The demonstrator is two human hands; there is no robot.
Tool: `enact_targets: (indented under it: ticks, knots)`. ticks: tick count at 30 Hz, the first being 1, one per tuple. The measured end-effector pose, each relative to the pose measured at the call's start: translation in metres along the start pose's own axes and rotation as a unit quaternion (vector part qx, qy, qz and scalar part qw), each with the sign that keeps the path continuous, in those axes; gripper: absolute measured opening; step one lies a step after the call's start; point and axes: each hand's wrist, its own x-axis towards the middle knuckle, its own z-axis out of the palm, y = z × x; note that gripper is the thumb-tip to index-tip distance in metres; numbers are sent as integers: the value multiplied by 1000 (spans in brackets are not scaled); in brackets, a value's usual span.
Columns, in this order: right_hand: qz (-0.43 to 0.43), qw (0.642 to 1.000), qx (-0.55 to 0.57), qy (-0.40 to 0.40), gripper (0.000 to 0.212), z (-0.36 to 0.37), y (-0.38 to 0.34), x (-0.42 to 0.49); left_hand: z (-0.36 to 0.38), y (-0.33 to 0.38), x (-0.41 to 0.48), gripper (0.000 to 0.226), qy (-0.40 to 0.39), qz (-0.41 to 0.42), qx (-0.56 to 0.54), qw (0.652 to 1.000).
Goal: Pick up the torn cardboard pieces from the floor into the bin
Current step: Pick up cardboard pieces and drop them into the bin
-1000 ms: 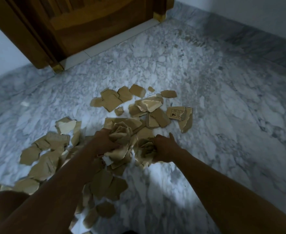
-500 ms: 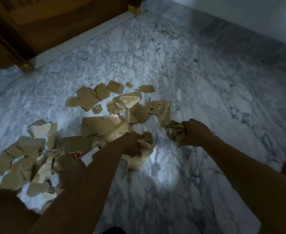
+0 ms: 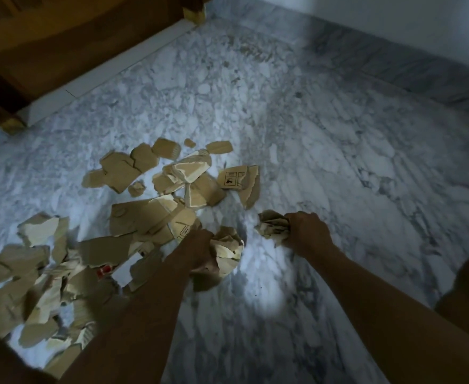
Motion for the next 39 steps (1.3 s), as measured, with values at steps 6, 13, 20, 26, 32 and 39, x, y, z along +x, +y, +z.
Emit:
enact_targets:
  ticks: [6,13,20,26,32,39]
  knots:
    - [31,998,30,-45,40,-11,1,-2,-49,12,-14,49,48,-20,-190,980]
    - [-10,988,62,-142,62,-39,-19,11,-101,-26,-42,54,-50,-109,-81,989]
    - [-67,995,-38,-63,50,-10,-63,5,-12,-21,-48,97,-14,-153,-78,985]
    - [-49,998,-26,0,38,10,-65,2,-5,-20,-41,92,-37,-150,-107,982]
    - [-18,999,11,-44,41,6,-63,3,-8,-24,-42,82,-21,-115,-133,984]
    - [38,977,178,-112,68,-25,-39,19,-36,-21,-29,71,46,-78,-151,984]
